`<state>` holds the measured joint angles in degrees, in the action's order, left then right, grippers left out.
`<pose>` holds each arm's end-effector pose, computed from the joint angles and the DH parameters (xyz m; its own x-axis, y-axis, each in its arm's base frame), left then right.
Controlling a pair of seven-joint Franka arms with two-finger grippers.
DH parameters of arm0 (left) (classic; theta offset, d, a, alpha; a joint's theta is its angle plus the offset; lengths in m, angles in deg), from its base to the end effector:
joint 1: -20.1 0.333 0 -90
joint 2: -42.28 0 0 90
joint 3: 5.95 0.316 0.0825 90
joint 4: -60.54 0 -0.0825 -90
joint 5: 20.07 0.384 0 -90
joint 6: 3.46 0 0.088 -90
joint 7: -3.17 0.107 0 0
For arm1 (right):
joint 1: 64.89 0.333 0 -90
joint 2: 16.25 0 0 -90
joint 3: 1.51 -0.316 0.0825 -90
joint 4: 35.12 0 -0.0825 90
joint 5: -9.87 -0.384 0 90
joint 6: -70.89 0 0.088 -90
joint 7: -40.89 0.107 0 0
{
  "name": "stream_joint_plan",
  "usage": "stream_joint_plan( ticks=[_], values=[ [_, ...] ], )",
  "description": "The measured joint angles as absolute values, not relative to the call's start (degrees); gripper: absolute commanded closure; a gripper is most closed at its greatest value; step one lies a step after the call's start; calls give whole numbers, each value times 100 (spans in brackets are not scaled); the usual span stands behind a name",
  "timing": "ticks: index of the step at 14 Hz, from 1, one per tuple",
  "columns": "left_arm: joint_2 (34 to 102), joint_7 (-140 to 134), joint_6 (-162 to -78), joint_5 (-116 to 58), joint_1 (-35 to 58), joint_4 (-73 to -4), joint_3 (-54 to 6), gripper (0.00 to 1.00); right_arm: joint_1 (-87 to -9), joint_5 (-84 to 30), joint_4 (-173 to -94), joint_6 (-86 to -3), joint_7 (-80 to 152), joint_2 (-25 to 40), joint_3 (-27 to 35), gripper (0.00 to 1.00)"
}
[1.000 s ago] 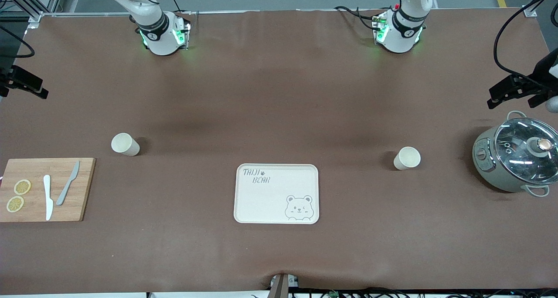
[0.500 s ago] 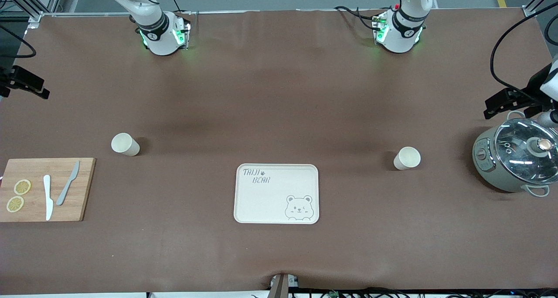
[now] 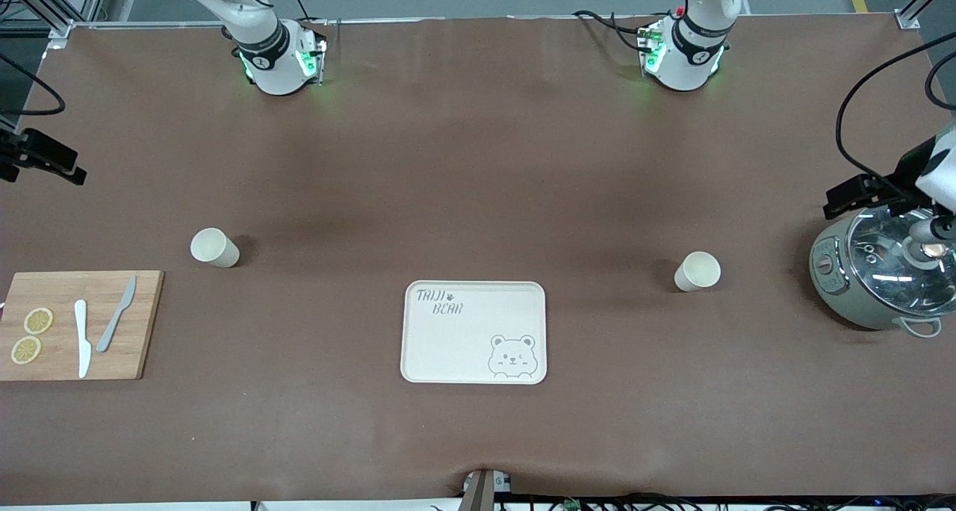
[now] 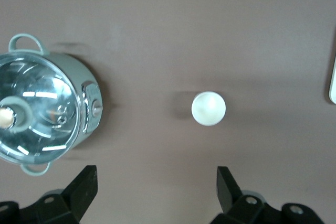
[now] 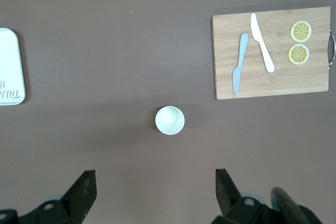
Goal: Place white IKEA cup upright on tray with both arms
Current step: 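Reach the left gripper to its white cup while the right gripper reaches the other cup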
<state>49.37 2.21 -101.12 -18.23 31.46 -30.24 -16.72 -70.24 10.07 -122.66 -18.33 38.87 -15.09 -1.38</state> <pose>0.5995 0.0153 0.5594 0.9997 0.0241 -0.0013 0.0241 -0.9997 -0.0088 0.5573 -0.0538 0.6323 0.9981 -0.0604 0.0089 -0.0604 -0.9982 0.0039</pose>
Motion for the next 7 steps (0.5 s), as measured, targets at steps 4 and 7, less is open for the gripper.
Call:
stream_joint_plan(
  ticks=[4, 7],
  values=[
    [5492, -52, -10981, -1823, 3113, -3149, -1694, 0, -6933, 1006, -12266, -2306, 3879, -1320, -171, 0],
    [5861, -119, -11344, -1823, 3082, -3153, -1701, 0, -6905, 1006, -12266, -2361, 3878, -1179, -177, 0]
  ],
)
